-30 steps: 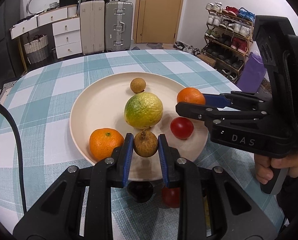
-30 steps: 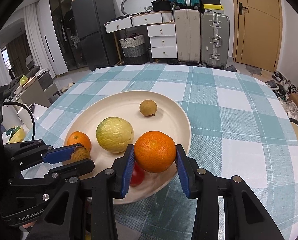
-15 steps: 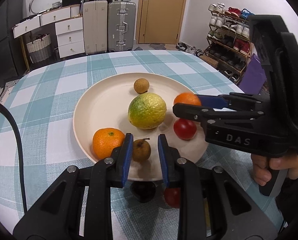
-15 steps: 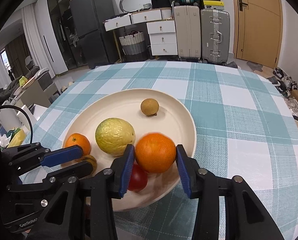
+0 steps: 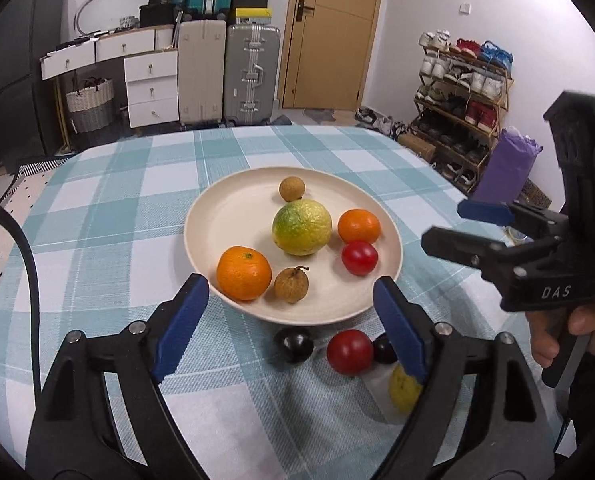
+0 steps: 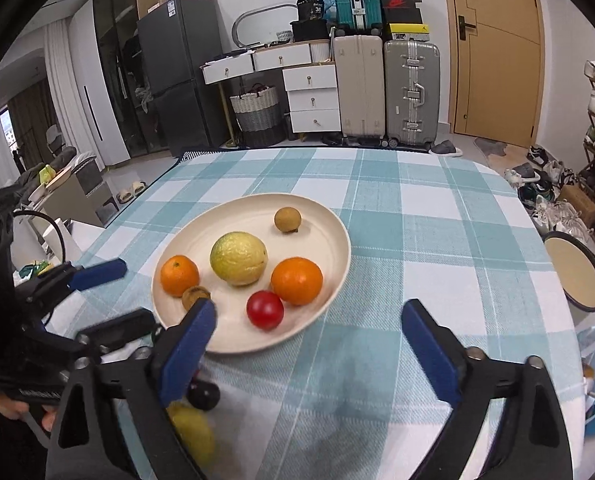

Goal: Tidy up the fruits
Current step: 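Open the right gripper over the plate while the left gripper releases the pear, then move the right tool to the large green citrus while the left approaches the red tomato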

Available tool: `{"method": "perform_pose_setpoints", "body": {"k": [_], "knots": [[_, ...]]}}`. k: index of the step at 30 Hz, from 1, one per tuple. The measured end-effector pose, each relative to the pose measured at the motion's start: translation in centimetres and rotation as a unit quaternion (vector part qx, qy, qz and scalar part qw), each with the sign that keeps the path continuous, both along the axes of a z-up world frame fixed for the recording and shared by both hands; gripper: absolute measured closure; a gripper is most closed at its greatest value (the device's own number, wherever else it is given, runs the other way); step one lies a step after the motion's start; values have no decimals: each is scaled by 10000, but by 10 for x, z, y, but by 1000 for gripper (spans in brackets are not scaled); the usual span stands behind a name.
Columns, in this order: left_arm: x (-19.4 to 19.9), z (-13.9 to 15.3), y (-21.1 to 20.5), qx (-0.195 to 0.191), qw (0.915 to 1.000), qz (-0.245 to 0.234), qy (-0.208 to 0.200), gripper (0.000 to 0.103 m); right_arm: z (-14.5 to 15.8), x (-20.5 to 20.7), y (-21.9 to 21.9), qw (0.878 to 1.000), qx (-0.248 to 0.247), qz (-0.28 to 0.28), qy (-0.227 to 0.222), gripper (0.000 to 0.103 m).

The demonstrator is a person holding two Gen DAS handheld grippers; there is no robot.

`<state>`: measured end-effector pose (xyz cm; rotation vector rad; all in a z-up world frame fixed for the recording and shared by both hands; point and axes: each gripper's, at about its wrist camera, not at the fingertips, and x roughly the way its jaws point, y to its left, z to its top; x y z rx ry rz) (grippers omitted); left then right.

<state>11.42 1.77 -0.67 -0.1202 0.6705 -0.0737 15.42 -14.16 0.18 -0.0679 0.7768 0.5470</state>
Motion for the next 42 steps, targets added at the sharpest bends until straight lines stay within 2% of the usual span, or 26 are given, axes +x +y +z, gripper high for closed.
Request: {"method": "perform_pose_setpoints", "body": {"k": [2, 6, 18, 29, 38, 42], "knots": [[-10, 4, 2, 30, 10000, 24, -23, 19, 1, -7, -3, 10000, 70, 37, -9, 0], [-30, 8, 3, 93, 9999, 66, -51, 1, 6, -21, -7, 9998, 175, 74, -41, 0], [-70, 13, 6, 108, 9996, 214, -115, 1, 8, -54, -4, 9999, 114, 112, -37, 0], [-77, 4, 5, 116, 9996, 263, 66, 1, -13, -65, -2, 9994, 80, 94, 338, 0], [-77, -5, 4, 115, 9994, 252, 195, 1, -27, -74, 6, 9979, 58, 295, 568, 0], [-76, -7, 2, 167, 9993, 241, 232, 1, -34, -77, 14, 9973, -114, 304, 664, 0]]}}
